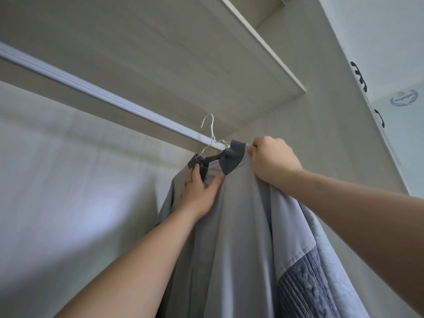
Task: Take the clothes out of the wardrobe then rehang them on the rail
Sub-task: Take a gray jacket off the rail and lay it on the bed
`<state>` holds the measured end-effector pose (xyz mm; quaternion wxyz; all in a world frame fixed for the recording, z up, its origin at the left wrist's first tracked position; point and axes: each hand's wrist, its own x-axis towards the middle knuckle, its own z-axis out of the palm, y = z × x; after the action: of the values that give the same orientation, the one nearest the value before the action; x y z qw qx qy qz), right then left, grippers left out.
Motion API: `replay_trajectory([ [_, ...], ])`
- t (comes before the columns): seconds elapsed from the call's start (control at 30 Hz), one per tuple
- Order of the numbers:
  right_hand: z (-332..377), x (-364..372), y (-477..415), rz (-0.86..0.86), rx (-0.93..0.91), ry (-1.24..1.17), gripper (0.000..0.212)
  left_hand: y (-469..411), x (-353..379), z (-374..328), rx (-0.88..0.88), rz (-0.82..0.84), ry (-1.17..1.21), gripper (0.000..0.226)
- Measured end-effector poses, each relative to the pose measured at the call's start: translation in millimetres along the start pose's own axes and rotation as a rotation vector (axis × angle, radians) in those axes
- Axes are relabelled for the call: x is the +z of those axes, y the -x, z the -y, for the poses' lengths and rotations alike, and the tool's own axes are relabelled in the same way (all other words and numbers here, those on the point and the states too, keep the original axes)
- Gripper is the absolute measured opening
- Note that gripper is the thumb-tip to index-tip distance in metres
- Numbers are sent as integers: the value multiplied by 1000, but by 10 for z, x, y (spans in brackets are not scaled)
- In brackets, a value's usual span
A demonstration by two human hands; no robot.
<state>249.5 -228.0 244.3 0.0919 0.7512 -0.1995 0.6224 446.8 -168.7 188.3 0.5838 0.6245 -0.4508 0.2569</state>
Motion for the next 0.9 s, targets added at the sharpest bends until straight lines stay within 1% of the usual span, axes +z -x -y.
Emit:
replay_trajectory([
  [0.1, -107, -176, 60, -21, -27, -7, 27, 44, -26, -114, 9, -22, -7, 113],
  [0.2, -302, -425, 208, -58, -75, -5, 29, 122, -9, -227, 29, -49, -63, 111],
  [0.33, -663, -817, 460, -112, -120, 41, 30, 253, 121, -458, 171, -137, -120, 105],
  [0.43, -957, -1162, 636, -153, -148, 93, 28, 366, 277, -719, 329, -238, -126, 84],
  [0.6, -1523, -1871, 903, -199, -124, 188, 26, 601, 582, -1332, 463, -341, -109, 36],
  [0.67, -1770, -2211, 1041, -210, -117, 263, 25, 762, 761, -1627, 530, -370, -75, 24],
  [0.8, -2230, -2974, 1353, -204, -60, 394, 26, 1200, 1225, -2287, 590, -385, -6, 22],
  [0.9, -2552, -3607, 1614, -194, -16, 511, 25, 1530, 1638, -2833, 605, -344, 73, 27],
])
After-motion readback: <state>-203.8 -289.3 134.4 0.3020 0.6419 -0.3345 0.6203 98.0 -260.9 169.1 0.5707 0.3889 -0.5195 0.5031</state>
